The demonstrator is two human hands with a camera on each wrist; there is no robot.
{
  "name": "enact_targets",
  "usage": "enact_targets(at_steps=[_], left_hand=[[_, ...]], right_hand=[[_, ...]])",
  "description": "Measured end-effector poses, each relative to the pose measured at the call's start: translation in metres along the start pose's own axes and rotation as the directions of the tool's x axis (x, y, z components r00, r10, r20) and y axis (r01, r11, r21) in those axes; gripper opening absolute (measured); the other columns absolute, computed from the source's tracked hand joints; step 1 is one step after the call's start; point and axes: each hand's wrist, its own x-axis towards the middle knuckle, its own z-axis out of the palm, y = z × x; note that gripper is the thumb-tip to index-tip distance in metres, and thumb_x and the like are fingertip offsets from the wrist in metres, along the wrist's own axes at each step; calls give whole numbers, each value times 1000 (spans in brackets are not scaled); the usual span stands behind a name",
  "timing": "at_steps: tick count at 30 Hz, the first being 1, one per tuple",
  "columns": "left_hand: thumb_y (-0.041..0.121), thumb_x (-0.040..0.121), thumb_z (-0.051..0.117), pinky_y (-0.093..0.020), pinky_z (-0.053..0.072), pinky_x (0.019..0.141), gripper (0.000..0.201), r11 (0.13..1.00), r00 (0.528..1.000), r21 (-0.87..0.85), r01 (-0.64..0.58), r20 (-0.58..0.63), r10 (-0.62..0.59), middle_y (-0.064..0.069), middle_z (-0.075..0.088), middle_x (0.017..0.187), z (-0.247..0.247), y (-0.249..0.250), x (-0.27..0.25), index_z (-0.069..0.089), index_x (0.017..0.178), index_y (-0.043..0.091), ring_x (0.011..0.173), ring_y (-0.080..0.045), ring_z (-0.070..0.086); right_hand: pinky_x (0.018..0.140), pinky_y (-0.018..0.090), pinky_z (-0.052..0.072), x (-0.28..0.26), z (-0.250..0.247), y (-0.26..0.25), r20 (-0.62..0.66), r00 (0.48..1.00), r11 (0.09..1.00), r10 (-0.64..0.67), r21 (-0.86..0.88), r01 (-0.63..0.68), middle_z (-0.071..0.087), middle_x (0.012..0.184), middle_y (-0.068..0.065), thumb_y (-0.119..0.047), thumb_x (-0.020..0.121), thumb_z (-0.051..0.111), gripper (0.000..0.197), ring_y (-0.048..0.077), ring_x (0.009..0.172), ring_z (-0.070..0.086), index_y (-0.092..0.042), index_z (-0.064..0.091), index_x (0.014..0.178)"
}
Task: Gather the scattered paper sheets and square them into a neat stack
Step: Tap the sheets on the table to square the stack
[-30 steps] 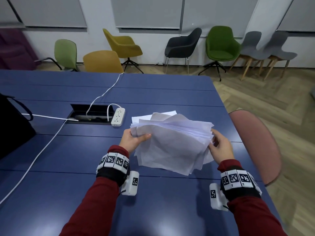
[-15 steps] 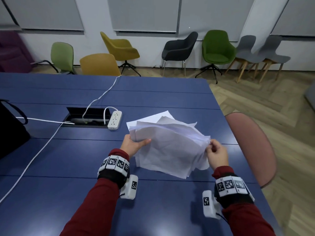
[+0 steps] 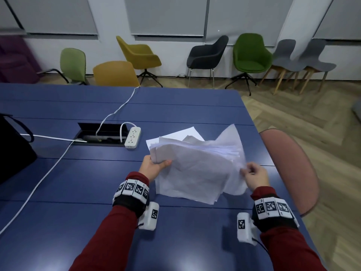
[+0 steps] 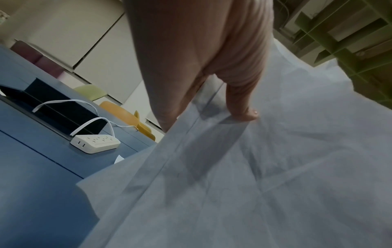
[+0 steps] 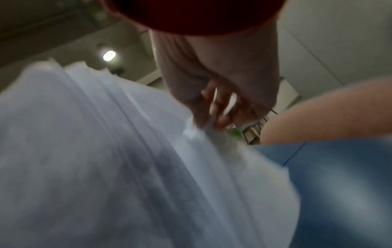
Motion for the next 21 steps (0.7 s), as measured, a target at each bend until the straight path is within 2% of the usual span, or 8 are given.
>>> enact_targets(at_steps=[2,4,7,10,11,14,18,21], left_hand=[[-3,79,69,-12,56,62,13,1000,1000,-13,14,-2,-14,-1,67,80,0,1,-1,67,91,2,66,-4,66],[-2,79,69,-21,58,71,12,999,1000,-45,26,8,-25,-6,68,85,-3,1,-3,68,85,7,75,-15,66],[0,79,70,-34,56,83,14,994,999,-95,52,12,-51,-12,69,95,-9,1,-4,67,90,7,85,-23,67],[-2,78,70,-26,59,75,15,995,998,-90,53,33,-50,-6,71,89,-14,0,-8,68,87,10,79,-17,68],[-2,78,70,-26,59,75,15,996,997,-68,51,52,-48,-5,71,88,-14,-1,-9,68,88,9,79,-16,68],[-2,77,71,-24,58,76,19,998,994,-42,53,95,-49,-5,71,90,-12,-2,-14,68,90,12,80,-14,68],[-1,71,77,-25,58,80,26,999,990,10,36,139,-37,-4,73,93,-8,0,-17,70,87,19,82,-11,71],[-1,68,79,-32,56,85,28,998,986,15,54,156,-56,-9,74,97,-8,2,-16,71,89,16,90,-20,71]], right_hand=[[84,39,49,0,9,14,180,983,988,42,-156,-13,66,83,3,-13,80,65,15,27,82,62,-24,59,71],[91,47,49,-6,14,12,239,971,979,18,-202,31,69,93,3,-9,79,61,21,28,93,64,-30,62,82],[87,46,53,-12,17,-1,256,966,990,-49,-114,80,70,98,12,-4,78,56,26,31,93,64,-19,62,99],[84,48,56,-9,17,-1,217,972,995,-92,45,84,72,90,3,-2,77,58,31,23,86,66,-25,64,97],[82,43,58,-11,16,-3,215,972,990,-90,125,63,72,86,0,3,77,59,34,18,82,65,-26,68,92],[60,18,53,-26,12,-21,258,958,941,-122,336,29,68,66,-8,17,71,61,36,3,60,59,-18,67,74],[54,17,48,-38,10,-25,253,964,860,-81,507,-61,61,63,-2,10,78,53,22,2,51,57,-11,60,75],[45,14,46,-29,6,-18,190,974,805,125,554,-211,58,40,-12,-7,91,51,24,-3,35,53,-17,49,70]])
